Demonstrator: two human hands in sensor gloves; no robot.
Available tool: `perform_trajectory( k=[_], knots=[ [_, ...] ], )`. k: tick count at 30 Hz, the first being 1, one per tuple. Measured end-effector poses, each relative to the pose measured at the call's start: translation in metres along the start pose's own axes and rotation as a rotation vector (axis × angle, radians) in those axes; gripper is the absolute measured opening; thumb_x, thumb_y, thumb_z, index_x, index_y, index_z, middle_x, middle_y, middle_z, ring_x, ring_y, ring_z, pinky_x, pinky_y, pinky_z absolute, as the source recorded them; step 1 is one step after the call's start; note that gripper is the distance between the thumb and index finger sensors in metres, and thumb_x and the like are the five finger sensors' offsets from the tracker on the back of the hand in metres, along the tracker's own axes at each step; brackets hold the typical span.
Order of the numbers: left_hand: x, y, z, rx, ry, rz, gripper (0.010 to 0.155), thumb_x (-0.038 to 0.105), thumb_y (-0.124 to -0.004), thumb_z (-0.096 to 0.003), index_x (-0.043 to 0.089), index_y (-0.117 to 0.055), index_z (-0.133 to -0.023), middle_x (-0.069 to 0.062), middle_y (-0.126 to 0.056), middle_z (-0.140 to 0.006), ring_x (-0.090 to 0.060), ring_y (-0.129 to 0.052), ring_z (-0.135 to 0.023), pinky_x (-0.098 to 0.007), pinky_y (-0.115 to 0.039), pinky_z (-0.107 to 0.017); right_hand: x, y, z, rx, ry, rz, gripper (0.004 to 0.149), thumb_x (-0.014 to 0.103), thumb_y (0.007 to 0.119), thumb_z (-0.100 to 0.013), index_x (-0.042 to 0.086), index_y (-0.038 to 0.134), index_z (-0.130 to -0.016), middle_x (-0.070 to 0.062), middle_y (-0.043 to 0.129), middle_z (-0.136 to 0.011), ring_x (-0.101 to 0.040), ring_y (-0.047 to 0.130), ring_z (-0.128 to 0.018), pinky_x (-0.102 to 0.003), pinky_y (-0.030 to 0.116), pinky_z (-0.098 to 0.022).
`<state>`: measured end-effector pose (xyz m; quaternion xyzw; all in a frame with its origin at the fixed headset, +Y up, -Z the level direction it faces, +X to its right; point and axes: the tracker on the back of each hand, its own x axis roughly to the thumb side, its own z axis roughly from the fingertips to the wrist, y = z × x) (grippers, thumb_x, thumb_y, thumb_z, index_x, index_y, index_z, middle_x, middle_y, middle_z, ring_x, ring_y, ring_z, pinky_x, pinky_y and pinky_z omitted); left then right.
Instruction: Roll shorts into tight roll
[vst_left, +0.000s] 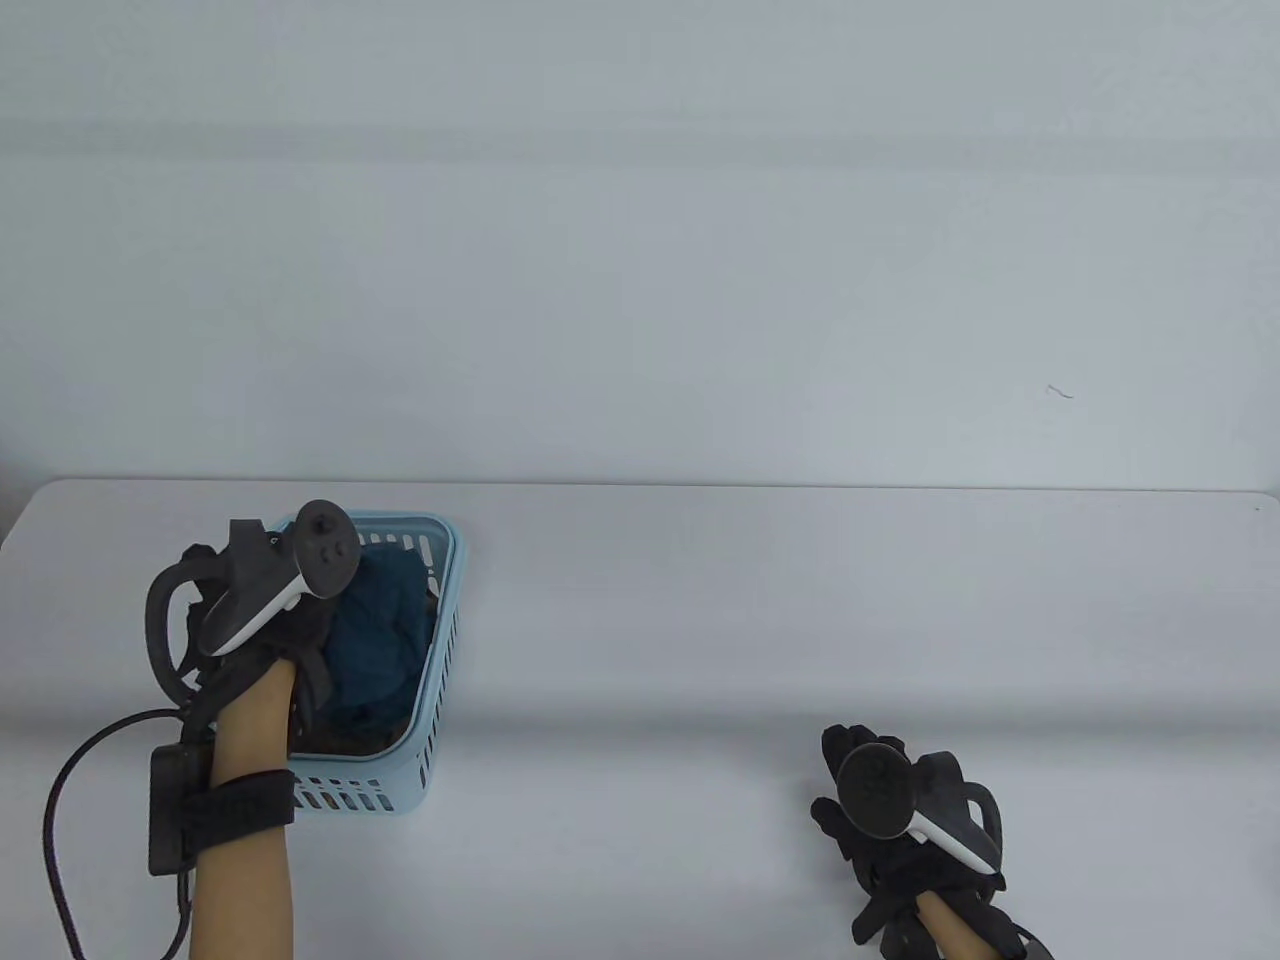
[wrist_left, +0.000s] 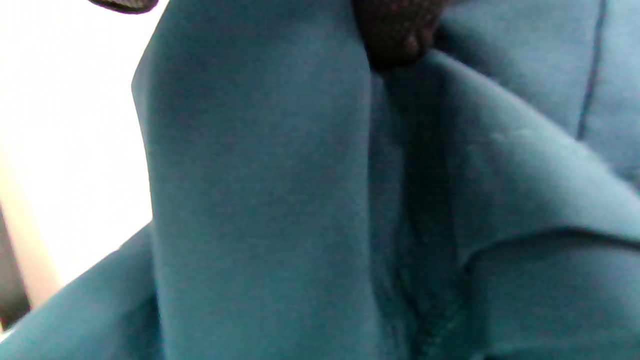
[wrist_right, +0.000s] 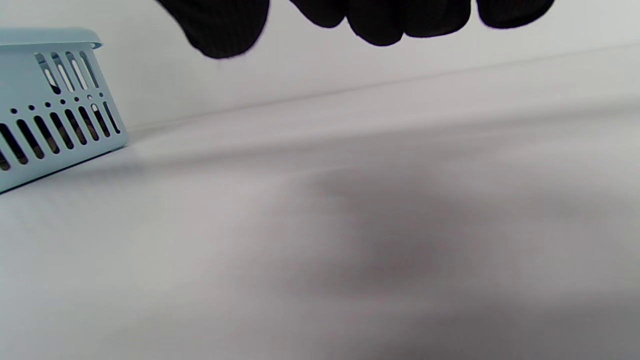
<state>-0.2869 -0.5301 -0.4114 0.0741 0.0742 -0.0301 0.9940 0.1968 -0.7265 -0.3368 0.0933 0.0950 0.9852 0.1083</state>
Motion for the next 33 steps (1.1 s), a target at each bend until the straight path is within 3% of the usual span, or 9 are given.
perform_trajectory(
  k=[7, 19, 23, 27, 30, 33],
  knots=[
    [0.025, 0.052, 0.018, 0.256, -0.078, 0.162, 0.04, 0.031, -0.068, -0.0534, 0.022, -0.076, -0.091, -0.004, -0.083, -0.075, -0.031, -0.087, -0.074, -0.07, -0.052, -0.07, -0.002, -0.003, 0.001, -0.009, 0.006, -0.012, 0.071, 0.038, 0.063, -0.054, 0.007, 0.03, -0.109, -0.023, 0.036, -0.114, -0.049, 0.041, -0.104, -0.068, 0.043, -0.07],
    [0.076, 0.099, 0.043, 0.444, -0.263, 0.366, 0.04, 0.031, -0.066, -0.0539, 0.023, -0.074, -0.092, -0.003, -0.081, -0.077, -0.031, -0.085, -0.077, -0.07, -0.052, -0.071, -0.004, -0.002, 0.0, -0.006, 0.007, -0.019, 0.072, 0.038, 0.063, -0.054, 0.007, 0.03, -0.109, -0.024, 0.036, -0.114, -0.049, 0.041, -0.104, -0.068, 0.043, -0.07],
    [0.09, 0.103, 0.048, 0.417, -0.328, 0.469, 0.04, 0.031, -0.066, -0.054, 0.023, -0.074, -0.092, -0.003, -0.081, -0.077, -0.031, -0.085, -0.077, -0.07, -0.052, -0.071, -0.004, -0.002, 0.0, -0.003, 0.008, -0.018, 0.072, 0.038, 0.063, -0.054, 0.007, 0.03, -0.109, -0.023, 0.036, -0.114, -0.049, 0.041, -0.104, -0.068, 0.043, -0.07],
    [0.109, 0.093, 0.05, 0.324, -0.422, 0.62, 0.04, 0.032, -0.067, -0.054, 0.024, -0.074, -0.092, -0.002, -0.081, -0.078, -0.031, -0.085, -0.077, -0.07, -0.051, -0.07, -0.004, -0.001, 0.0, -0.001, 0.01, -0.018, 0.072, 0.038, 0.063, -0.054, 0.006, 0.03, -0.109, -0.024, 0.036, -0.114, -0.049, 0.04, -0.104, -0.068, 0.043, -0.07],
    [0.128, 0.065, 0.049, 0.207, -0.485, 0.743, 0.041, 0.032, -0.068, -0.0538, 0.022, -0.074, -0.093, -0.004, -0.082, -0.079, -0.033, -0.085, -0.08, -0.071, -0.047, -0.071, -0.005, -0.001, 0.0, 0.001, 0.016, -0.018, 0.072, 0.038, 0.063, -0.054, 0.007, 0.03, -0.109, -0.023, 0.036, -0.114, -0.049, 0.041, -0.104, -0.068, 0.043, -0.07],
    [0.142, 0.023, 0.042, 0.006, -0.473, 0.681, 0.048, 0.032, -0.07, -0.0538, 0.017, -0.068, -0.1, -0.012, -0.077, -0.095, -0.042, -0.078, -0.092, -0.073, -0.041, -0.069, -0.006, -0.001, 0.0, 0.005, 0.022, -0.02, 0.072, 0.038, 0.063, -0.054, 0.006, 0.03, -0.109, -0.024, 0.035, -0.114, -0.049, 0.04, -0.104, -0.068, 0.043, -0.07]
  ],
)
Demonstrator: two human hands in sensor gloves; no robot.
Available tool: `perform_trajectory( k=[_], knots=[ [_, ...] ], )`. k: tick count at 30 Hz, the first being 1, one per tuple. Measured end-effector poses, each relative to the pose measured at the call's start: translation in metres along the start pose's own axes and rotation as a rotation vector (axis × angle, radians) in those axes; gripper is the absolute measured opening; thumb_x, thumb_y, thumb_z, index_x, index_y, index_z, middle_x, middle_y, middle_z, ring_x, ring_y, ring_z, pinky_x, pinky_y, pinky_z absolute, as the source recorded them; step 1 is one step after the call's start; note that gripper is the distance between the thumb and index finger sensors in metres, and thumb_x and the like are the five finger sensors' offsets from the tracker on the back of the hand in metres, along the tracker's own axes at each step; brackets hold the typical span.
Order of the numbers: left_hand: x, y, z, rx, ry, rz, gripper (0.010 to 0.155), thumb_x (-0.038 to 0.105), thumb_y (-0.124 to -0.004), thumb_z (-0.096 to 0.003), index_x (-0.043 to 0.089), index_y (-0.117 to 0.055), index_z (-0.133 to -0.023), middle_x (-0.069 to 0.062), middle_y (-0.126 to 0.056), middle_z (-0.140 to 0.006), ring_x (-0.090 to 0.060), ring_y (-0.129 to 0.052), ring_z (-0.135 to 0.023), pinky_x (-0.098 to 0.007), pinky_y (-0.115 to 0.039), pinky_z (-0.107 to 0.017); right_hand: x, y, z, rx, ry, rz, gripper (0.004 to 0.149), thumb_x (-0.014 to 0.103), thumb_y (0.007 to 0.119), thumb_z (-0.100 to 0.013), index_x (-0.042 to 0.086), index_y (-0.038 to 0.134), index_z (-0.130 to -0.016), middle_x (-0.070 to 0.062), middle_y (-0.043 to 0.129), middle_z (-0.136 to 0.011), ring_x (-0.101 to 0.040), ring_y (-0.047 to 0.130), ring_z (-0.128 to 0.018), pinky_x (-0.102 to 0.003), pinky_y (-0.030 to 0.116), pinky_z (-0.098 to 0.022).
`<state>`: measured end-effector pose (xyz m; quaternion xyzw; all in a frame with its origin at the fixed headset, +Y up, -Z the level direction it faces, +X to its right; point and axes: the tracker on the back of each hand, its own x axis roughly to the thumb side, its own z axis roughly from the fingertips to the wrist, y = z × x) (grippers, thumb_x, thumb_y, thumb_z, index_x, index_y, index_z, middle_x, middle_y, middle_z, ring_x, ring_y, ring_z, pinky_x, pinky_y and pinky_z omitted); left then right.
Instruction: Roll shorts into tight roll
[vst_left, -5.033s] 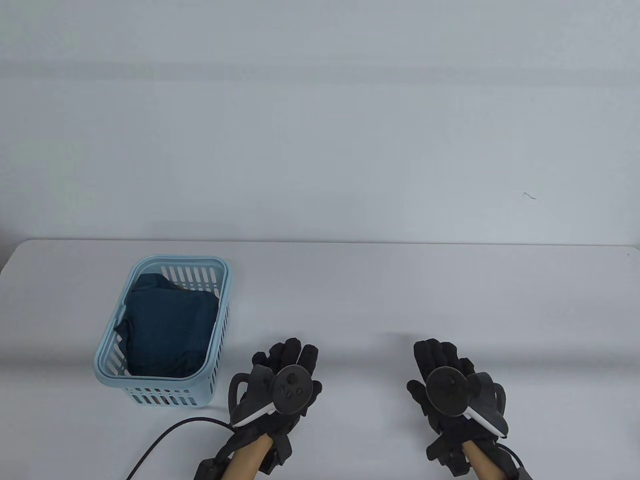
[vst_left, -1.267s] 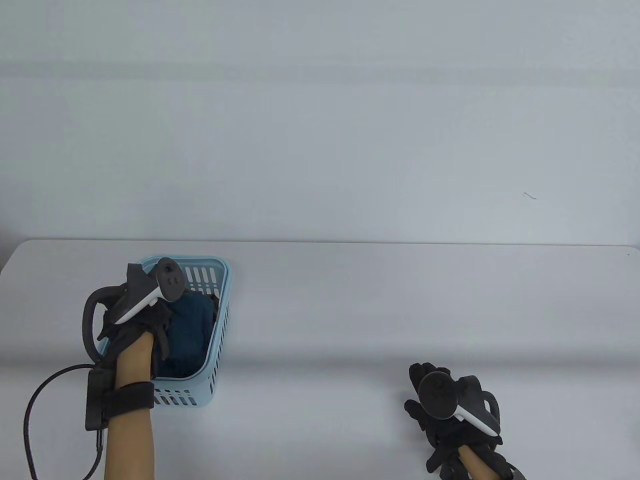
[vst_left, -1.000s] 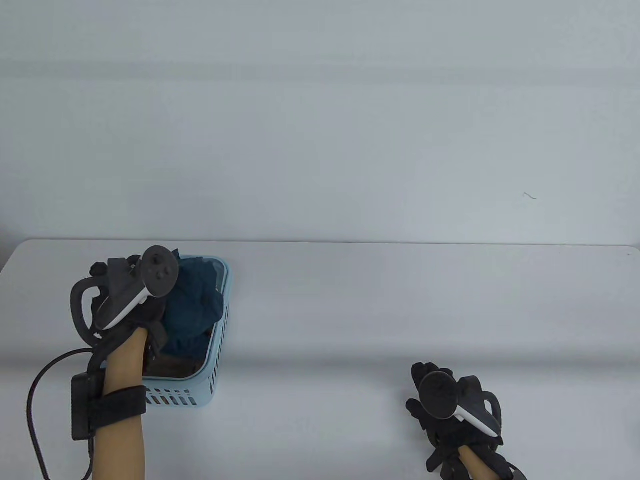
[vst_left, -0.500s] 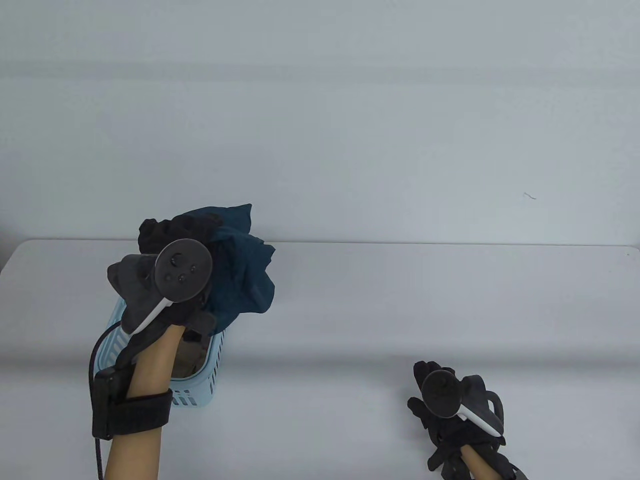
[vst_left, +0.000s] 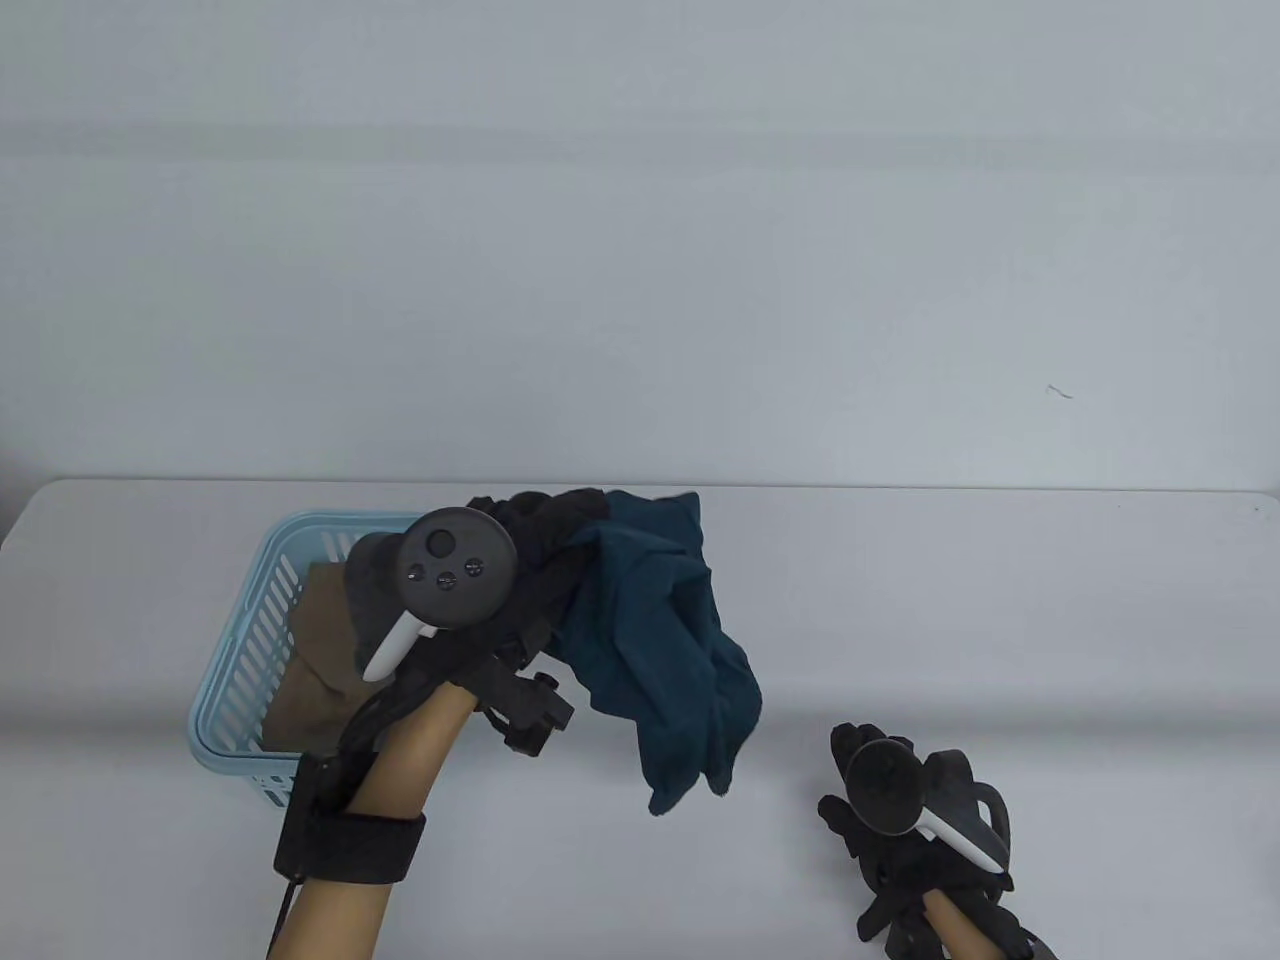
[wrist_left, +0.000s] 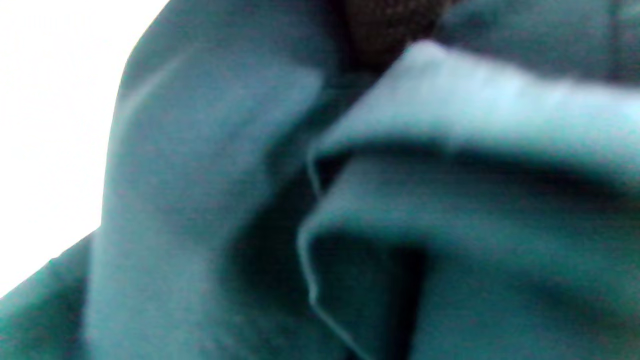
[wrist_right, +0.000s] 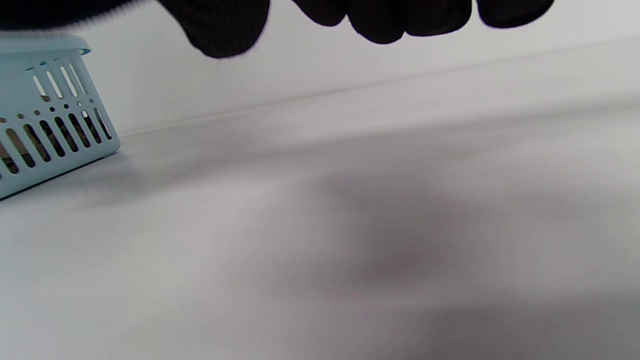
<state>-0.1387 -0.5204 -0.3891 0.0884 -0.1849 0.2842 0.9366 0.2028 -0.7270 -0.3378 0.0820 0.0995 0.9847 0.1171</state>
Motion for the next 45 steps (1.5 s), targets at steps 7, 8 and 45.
perform_trajectory(
  k=[7, 8, 45],
  knots=[
    [-0.031, -0.062, 0.011, -0.163, 0.041, -0.25, 0.053, 0.032, -0.07, -0.0535, 0.014, -0.063, -0.103, -0.019, -0.068, -0.105, -0.049, -0.068, -0.098, -0.073, -0.038, -0.068, -0.001, 0.0, -0.001, 0.003, 0.002, -0.007, 0.072, 0.038, 0.063, -0.054, 0.006, 0.03, -0.109, -0.024, 0.035, -0.114, -0.049, 0.04, -0.104, -0.068, 0.042, -0.07],
    [-0.029, -0.07, 0.015, -0.189, 0.017, -0.255, 0.053, 0.032, -0.07, -0.0534, 0.014, -0.064, -0.103, -0.019, -0.068, -0.105, -0.05, -0.068, -0.098, -0.073, -0.037, -0.068, -0.001, 0.0, -0.001, 0.004, 0.002, -0.008, 0.072, 0.038, 0.063, -0.054, 0.006, 0.03, -0.109, -0.024, 0.035, -0.114, -0.049, 0.04, -0.104, -0.068, 0.042, -0.07],
    [0.025, -0.295, 0.055, -0.67, -0.349, -0.547, 0.06, 0.037, -0.074, -0.0498, 0.021, -0.052, -0.104, -0.011, -0.063, -0.106, -0.036, -0.074, -0.095, -0.066, -0.052, -0.071, 0.001, 0.006, -0.003, 0.054, -0.004, 0.004, 0.072, 0.038, 0.063, -0.054, 0.006, 0.03, -0.109, -0.024, 0.035, -0.114, -0.049, 0.04, -0.103, -0.068, 0.043, -0.07]
  ],
)
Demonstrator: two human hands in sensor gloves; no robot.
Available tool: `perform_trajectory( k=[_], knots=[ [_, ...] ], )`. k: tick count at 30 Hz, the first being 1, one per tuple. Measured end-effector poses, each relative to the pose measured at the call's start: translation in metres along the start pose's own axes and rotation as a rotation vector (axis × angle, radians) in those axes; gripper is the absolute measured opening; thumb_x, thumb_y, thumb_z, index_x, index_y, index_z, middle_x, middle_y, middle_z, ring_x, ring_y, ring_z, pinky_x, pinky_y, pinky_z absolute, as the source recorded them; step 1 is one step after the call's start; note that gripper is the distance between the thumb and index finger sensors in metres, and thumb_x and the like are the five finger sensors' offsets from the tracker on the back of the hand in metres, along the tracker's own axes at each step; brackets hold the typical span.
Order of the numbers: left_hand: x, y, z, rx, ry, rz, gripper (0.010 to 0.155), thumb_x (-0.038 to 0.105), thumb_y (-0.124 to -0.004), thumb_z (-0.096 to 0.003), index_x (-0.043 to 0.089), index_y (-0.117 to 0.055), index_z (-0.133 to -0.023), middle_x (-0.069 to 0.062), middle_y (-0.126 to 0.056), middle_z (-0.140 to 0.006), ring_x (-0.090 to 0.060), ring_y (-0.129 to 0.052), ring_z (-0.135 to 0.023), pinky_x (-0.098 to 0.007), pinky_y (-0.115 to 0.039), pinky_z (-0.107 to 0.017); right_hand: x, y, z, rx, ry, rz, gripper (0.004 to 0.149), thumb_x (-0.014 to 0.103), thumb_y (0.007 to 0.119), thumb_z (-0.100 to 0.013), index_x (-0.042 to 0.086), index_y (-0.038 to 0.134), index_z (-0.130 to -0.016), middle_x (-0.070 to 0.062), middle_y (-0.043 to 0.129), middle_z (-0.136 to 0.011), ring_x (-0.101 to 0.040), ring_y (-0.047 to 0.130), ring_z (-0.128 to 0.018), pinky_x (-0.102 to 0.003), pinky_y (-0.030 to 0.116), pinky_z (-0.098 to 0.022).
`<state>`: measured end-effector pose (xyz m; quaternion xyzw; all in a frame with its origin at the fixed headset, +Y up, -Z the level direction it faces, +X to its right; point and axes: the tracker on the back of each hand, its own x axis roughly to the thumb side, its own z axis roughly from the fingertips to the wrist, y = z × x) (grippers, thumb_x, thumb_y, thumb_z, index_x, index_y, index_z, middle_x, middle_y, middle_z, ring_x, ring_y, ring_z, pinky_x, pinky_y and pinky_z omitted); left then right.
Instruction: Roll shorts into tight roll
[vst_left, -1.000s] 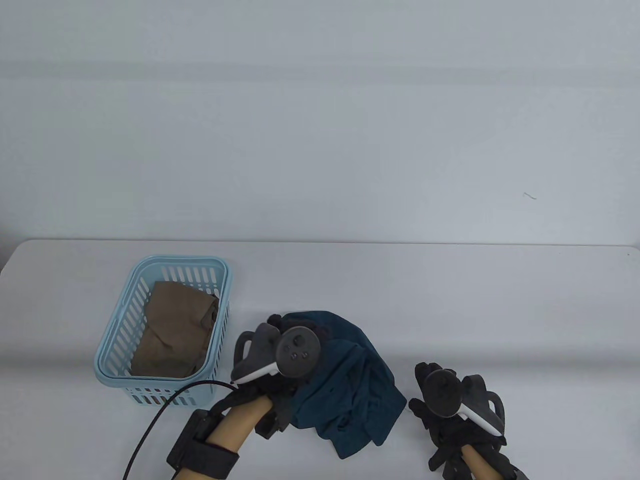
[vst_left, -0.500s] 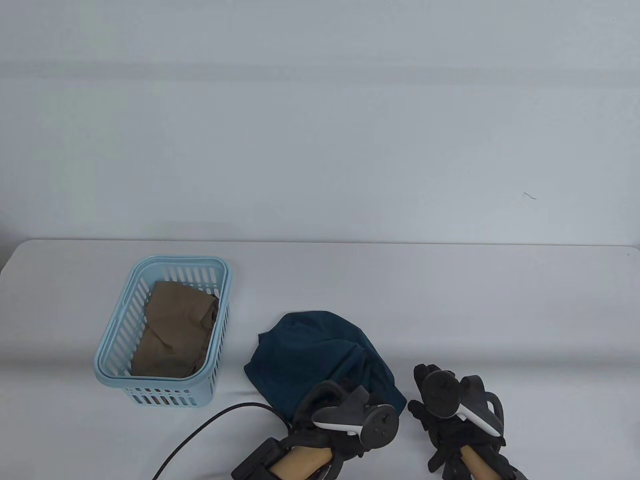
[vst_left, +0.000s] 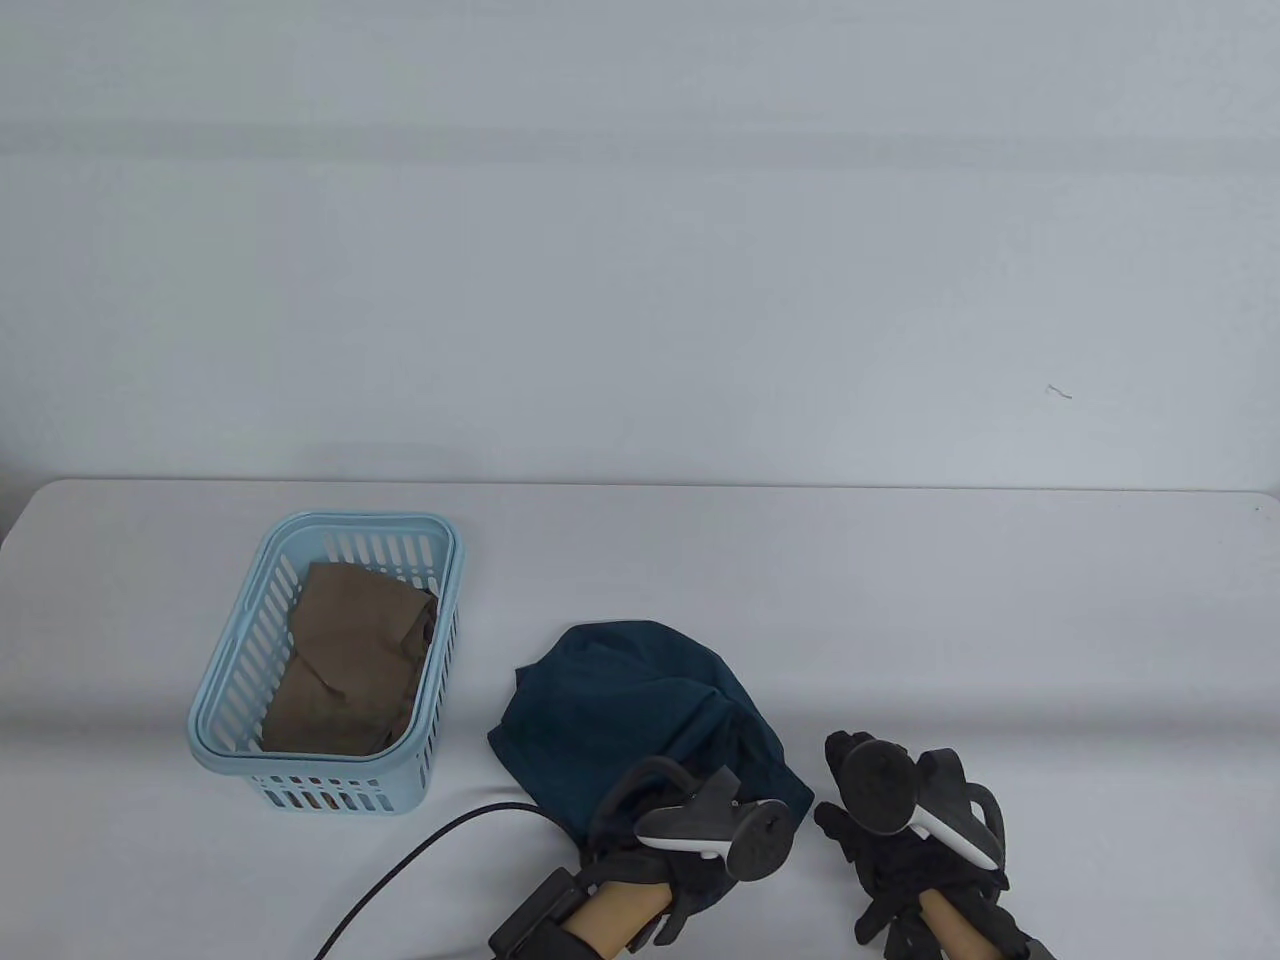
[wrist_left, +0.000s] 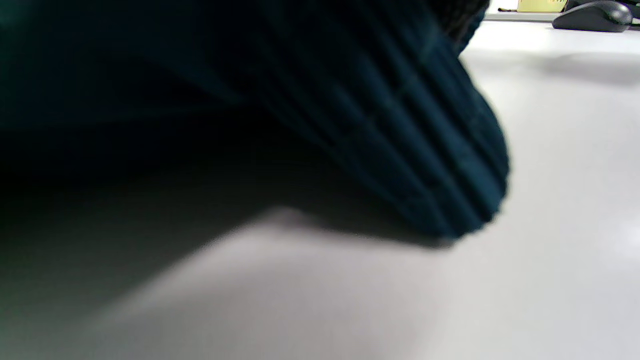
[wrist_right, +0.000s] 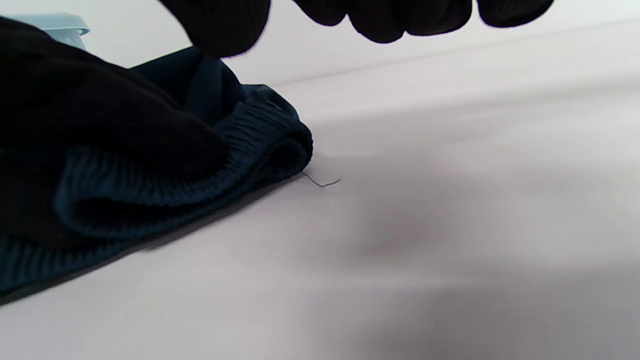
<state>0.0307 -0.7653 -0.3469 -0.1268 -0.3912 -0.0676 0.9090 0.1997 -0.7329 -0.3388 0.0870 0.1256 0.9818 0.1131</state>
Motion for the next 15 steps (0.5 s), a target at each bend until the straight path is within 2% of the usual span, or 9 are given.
perform_trajectory(
  k=[4, 7, 11, 15],
  knots=[
    [-0.007, 0.008, -0.001, -0.011, 0.013, 0.078, 0.053, 0.037, -0.07, -0.0515, 0.023, -0.06, -0.102, -0.01, -0.07, -0.104, -0.035, -0.079, -0.094, -0.066, -0.054, -0.07, 0.0, 0.0, 0.0, 0.044, -0.003, -0.001, 0.074, 0.036, 0.067, -0.053, 0.007, 0.029, -0.109, -0.022, 0.034, -0.114, -0.049, 0.039, -0.104, -0.068, 0.042, -0.07],
    [-0.019, 0.025, -0.001, 0.026, 0.053, 0.177, 0.048, 0.037, -0.07, -0.0514, 0.024, -0.07, -0.097, -0.008, -0.079, -0.1, -0.034, -0.086, -0.09, -0.065, -0.058, -0.069, 0.002, 0.001, -0.001, 0.084, -0.015, 0.021, 0.076, 0.036, 0.069, -0.052, 0.007, 0.028, -0.109, -0.022, 0.033, -0.114, -0.048, 0.038, -0.105, -0.068, 0.041, -0.07],
    [-0.031, 0.059, 0.008, 0.146, 0.116, 0.25, 0.047, 0.037, -0.069, -0.0516, 0.022, -0.072, -0.096, -0.009, -0.082, -0.098, -0.035, -0.089, -0.087, -0.066, -0.058, -0.069, 0.006, 0.001, -0.001, 0.108, -0.039, 0.018, 0.079, 0.039, 0.07, -0.051, 0.007, 0.027, -0.109, -0.022, 0.032, -0.114, -0.048, 0.038, -0.105, -0.068, 0.041, -0.07],
    [-0.036, 0.096, 0.019, 0.249, 0.176, 0.197, 0.046, 0.038, -0.069, -0.0517, 0.022, -0.073, -0.095, -0.009, -0.083, -0.097, -0.035, -0.089, -0.087, -0.067, -0.056, -0.069, 0.007, -0.001, 0.0, 0.106, -0.059, -0.03, 0.083, 0.044, 0.071, -0.05, 0.006, 0.026, -0.109, -0.023, 0.032, -0.114, -0.048, 0.039, -0.105, -0.069, 0.041, -0.07]
  ],
)
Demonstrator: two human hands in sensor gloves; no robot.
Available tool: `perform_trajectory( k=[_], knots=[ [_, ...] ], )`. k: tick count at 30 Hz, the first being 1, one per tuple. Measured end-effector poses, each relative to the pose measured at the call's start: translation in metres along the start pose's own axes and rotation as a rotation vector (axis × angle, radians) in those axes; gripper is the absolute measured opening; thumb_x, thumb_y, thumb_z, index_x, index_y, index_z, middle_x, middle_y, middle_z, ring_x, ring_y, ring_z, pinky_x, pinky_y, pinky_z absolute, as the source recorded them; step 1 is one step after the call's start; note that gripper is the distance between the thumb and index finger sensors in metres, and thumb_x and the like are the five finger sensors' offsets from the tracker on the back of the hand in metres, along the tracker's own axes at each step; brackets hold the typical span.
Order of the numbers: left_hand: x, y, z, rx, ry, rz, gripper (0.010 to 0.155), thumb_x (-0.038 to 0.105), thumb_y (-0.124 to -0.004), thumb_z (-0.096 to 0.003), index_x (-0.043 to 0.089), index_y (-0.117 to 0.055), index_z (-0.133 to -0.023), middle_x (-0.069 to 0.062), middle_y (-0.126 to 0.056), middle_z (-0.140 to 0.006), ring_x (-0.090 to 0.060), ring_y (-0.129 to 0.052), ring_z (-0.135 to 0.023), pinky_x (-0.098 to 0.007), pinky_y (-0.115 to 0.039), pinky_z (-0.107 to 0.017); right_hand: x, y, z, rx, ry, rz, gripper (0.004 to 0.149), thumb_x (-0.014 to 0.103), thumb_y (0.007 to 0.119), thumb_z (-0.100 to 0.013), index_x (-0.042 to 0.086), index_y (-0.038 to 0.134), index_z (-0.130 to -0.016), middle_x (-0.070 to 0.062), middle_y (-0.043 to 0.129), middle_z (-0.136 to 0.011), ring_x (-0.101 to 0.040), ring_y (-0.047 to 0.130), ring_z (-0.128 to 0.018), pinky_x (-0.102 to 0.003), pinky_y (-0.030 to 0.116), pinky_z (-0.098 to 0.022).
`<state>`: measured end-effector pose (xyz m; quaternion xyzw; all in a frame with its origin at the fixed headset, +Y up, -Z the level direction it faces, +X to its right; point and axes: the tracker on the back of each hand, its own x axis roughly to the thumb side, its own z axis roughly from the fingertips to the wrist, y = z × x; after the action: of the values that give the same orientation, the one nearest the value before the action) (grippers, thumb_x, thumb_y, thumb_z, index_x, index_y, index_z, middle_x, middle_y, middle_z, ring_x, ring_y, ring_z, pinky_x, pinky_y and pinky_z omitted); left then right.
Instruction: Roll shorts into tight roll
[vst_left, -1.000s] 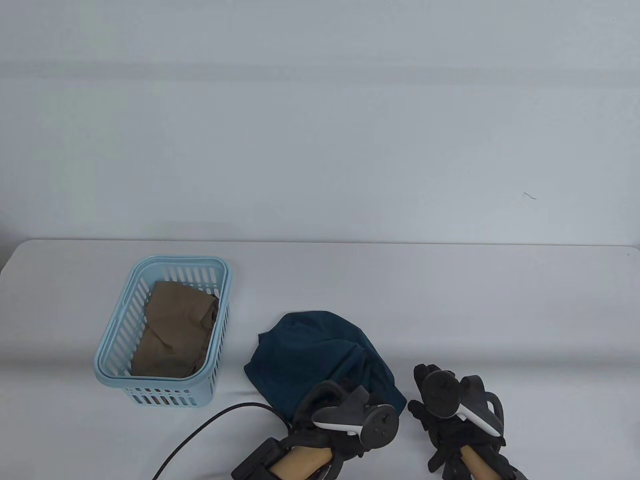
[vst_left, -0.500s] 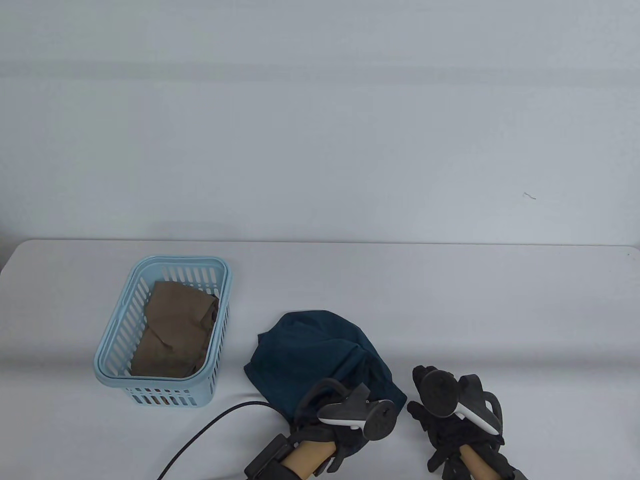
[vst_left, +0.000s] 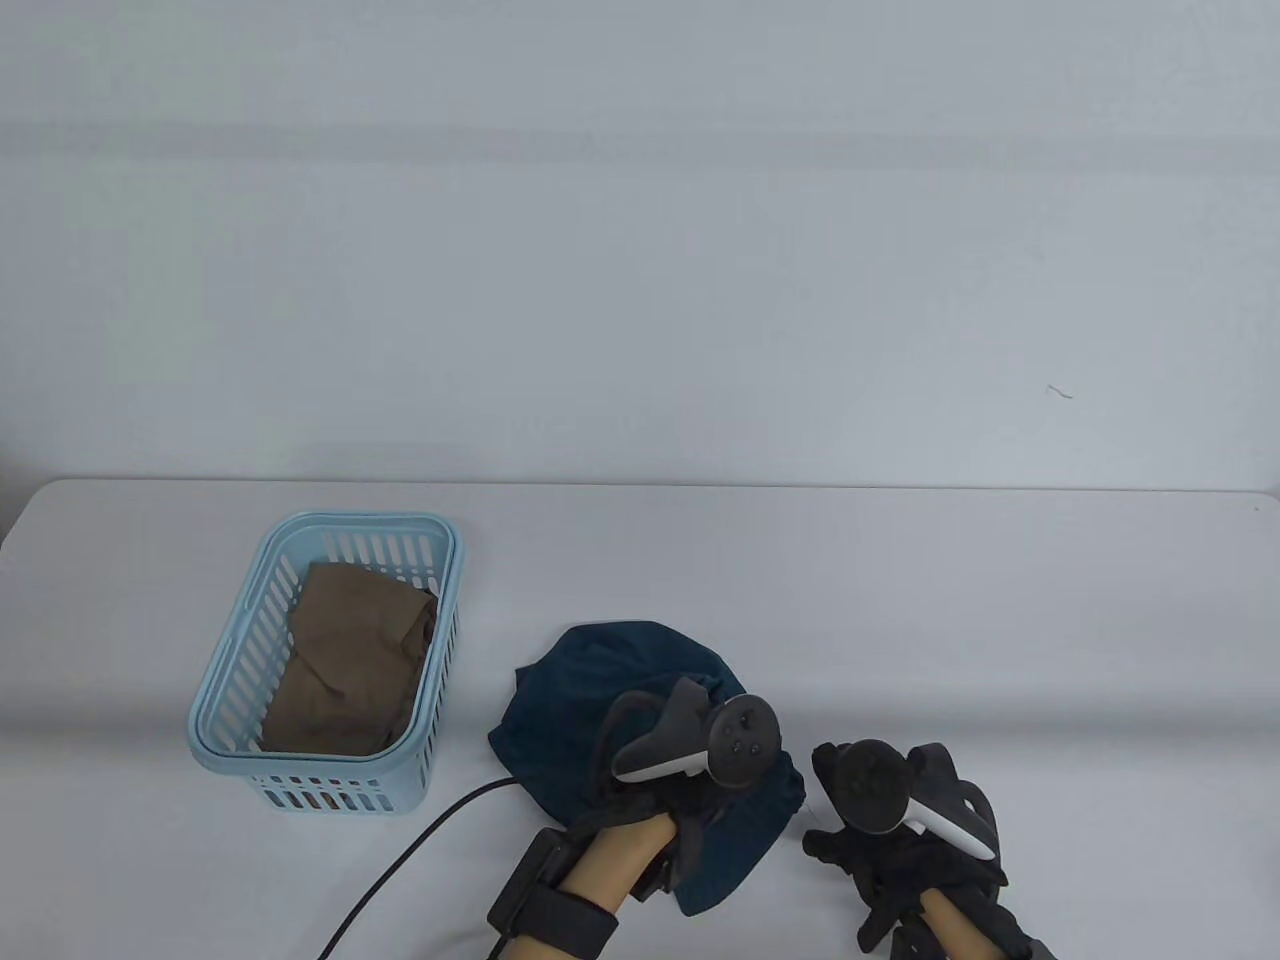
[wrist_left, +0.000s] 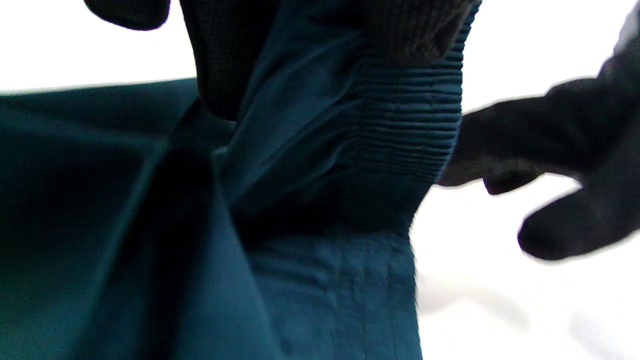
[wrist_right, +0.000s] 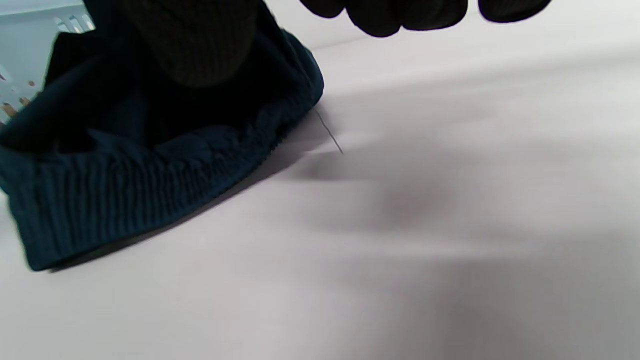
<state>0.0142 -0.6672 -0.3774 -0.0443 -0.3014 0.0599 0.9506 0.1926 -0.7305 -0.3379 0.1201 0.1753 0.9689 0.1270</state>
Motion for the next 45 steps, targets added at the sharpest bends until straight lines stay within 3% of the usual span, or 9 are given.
perform_trajectory(
  k=[7, 12, 21, 24, 27, 32, 37, 40, 45],
  knots=[
    [0.009, 0.048, 0.007, 0.15, 0.031, 0.015, 0.045, 0.038, -0.069, -0.052, 0.022, -0.074, -0.094, -0.009, -0.084, -0.096, -0.035, -0.09, -0.086, -0.068, -0.054, -0.069, 0.002, -0.007, 0.005, -0.088, -0.059, -0.252, 0.086, 0.049, 0.071, -0.048, 0.005, 0.03, -0.109, -0.024, 0.038, -0.113, -0.049, 0.045, -0.103, -0.071, 0.044, -0.068],
    [0.017, 0.072, 0.016, 0.263, 0.008, 0.063, 0.045, 0.038, -0.069, -0.052, 0.023, -0.075, -0.093, -0.008, -0.086, -0.095, -0.034, -0.092, -0.084, -0.068, -0.055, -0.069, 0.0, -0.001, 0.002, -0.066, -0.042, -0.249, 0.083, 0.047, 0.071, -0.049, 0.004, 0.031, -0.109, -0.025, 0.039, -0.113, -0.049, 0.047, -0.102, -0.07, 0.045, -0.068],
    [0.019, 0.102, 0.03, 0.384, 0.001, 0.121, 0.044, 0.038, -0.069, -0.0521, 0.024, -0.075, -0.093, -0.008, -0.086, -0.094, -0.032, -0.092, -0.084, -0.068, -0.056, -0.069, -0.007, 0.02, -0.008, 0.133, 0.005, -0.246, 0.074, 0.042, 0.072, -0.049, 0.006, 0.042, -0.107, -0.025, 0.043, -0.112, -0.049, 0.048, -0.102, -0.068, 0.045, -0.068],
    [0.007, 0.103, 0.034, 0.38, 0.022, 0.143, 0.044, 0.038, -0.069, -0.052, 0.023, -0.075, -0.093, -0.008, -0.086, -0.094, -0.033, -0.092, -0.083, -0.068, -0.056, -0.069, -0.01, 0.018, -0.009, 0.081, 0.024, -0.25, 0.056, 0.035, 0.071, -0.05, 0.008, 0.062, -0.099, -0.023, 0.047, -0.11, -0.048, 0.052, -0.1, -0.067, 0.048, -0.068],
    [-0.01, 0.102, 0.041, 0.399, 0.054, 0.17, 0.044, 0.038, -0.069, -0.0519, 0.023, -0.075, -0.093, -0.008, -0.086, -0.094, -0.033, -0.092, -0.083, -0.068, -0.056, -0.069, -0.013, 0.008, -0.006, -0.006, 0.051, -0.24, 0.049, 0.031, 0.072, -0.05, 0.007, 0.071, -0.093, -0.022, 0.055, -0.109, -0.048, 0.058, -0.099, -0.066, 0.051, -0.067],
    [-0.055, 0.098, 0.055, 0.406, 0.157, 0.28, 0.044, 0.036, -0.069, -0.0513, 0.022, -0.076, -0.092, -0.009, -0.086, -0.094, -0.034, -0.092, -0.083, -0.069, -0.056, -0.068, -0.022, -0.03, 0.002, -0.212, 0.139, -0.217, 0.047, 0.03, 0.074, -0.049, 0.008, 0.074, -0.091, -0.02, 0.061, -0.107, -0.048, 0.063, -0.098, -0.072, 0.048, -0.066],
    [-0.095, 0.102, 0.069, 0.443, 0.247, 0.36, 0.044, 0.035, -0.07, -0.0497, 0.022, -0.077, -0.091, -0.01, -0.088, -0.093, -0.035, -0.094, -0.082, -0.069, -0.056, -0.067, -0.017, -0.104, 0.017, -0.482, 0.163, -0.227, 0.045, 0.029, 0.076, -0.048, 0.012, 0.075, -0.09, -0.018, 0.062, -0.108, -0.049, 0.065, -0.097, -0.072, 0.051, -0.065],
    [-0.105, 0.122, 0.081, 0.505, 0.236, 0.46, 0.044, 0.034, -0.07, -0.049, 0.022, -0.078, -0.09, -0.01, -0.089, -0.092, -0.035, -0.095, -0.082, -0.069, -0.056, -0.067, -0.006, -0.157, 0.033, -0.647, 0.116, -0.272, 0.044, 0.029, 0.077, -0.047, 0.015, 0.077, -0.089, -0.021, 0.06, -0.109, -0.052, 0.068, -0.095, -0.07, 0.056, -0.065],
    [-0.103, 0.171, 0.1, 0.589, 0.184, 0.451, 0.044, 0.035, -0.07, -0.0487, 0.023, -0.078, -0.09, -0.004, -0.096, -0.082, -0.028, -0.1, -0.074, -0.068, -0.059, -0.067, 0.009, -0.22, 0.062, -0.742, -0.024, -0.374, 0.043, 0.029, 0.081, -0.046, 0.017, 0.08, -0.087, -0.016, 0.087, -0.09, -0.035, 0.095, -0.076, -0.055, 0.073, -0.059]
  ],
)
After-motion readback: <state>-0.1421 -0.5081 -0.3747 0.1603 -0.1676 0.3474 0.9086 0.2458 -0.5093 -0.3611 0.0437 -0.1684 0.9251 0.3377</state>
